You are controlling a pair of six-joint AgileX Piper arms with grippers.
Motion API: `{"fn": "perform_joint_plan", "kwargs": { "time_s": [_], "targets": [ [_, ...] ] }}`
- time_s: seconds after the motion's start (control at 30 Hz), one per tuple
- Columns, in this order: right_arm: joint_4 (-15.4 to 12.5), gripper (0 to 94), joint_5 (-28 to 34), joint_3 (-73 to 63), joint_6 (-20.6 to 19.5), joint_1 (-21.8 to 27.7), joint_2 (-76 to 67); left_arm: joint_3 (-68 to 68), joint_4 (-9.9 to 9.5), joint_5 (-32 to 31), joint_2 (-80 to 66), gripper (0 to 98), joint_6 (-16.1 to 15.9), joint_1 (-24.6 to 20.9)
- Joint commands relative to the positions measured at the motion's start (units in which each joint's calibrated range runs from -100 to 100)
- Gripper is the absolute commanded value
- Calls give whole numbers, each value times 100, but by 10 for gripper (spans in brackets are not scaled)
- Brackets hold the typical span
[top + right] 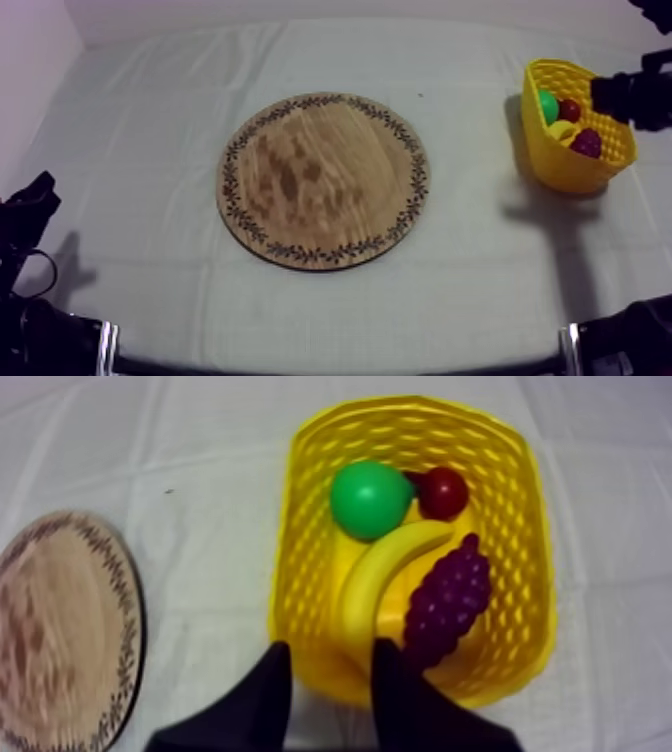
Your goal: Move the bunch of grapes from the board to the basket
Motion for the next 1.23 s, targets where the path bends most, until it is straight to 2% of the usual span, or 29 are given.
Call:
{"fn": "perform_joint_plan", "kwargs": {
  "time_s": [0.0,0.23,0.5,0.6,0.7,0.77,0.83,1.03,1.1,1.2],
  "targets": [
    [-201,161,-81,718,304,2,-1165,-4,1,-1,2,0,0,2],
    [-938,26,-125,1924,1087,135,-3012,-4,1,-1,2,0,-2,2],
    [-1282,5,-143,2935,1315,13,-4517,-4,1,-1,2,0,0,2],
    [-1145,3,-138,3175,1037,-49,-4936,-4,1,-1,2,0,0,2],
    [-770,3,-205,3362,307,-109,-5265,-4,1,-1,2,0,-2,2],
    [-497,3,-471,3540,-54,-130,-5393,-4,1,-1,2,0,-1,2],
    [-336,3,-716,3685,29,-144,-5456,-4,1,-1,2,0,-2,2],
    [-197,3,-949,3837,991,-230,-5509,-4,1,-1,2,0,-1,2],
    [-188,3,-970,3848,1116,-283,-5513,-4,1,-1,2,0,0,2],
    [-177,3,-1004,3863,1058,-315,-5515,-4,1,-1,2,0,0,2]
  ]
}}
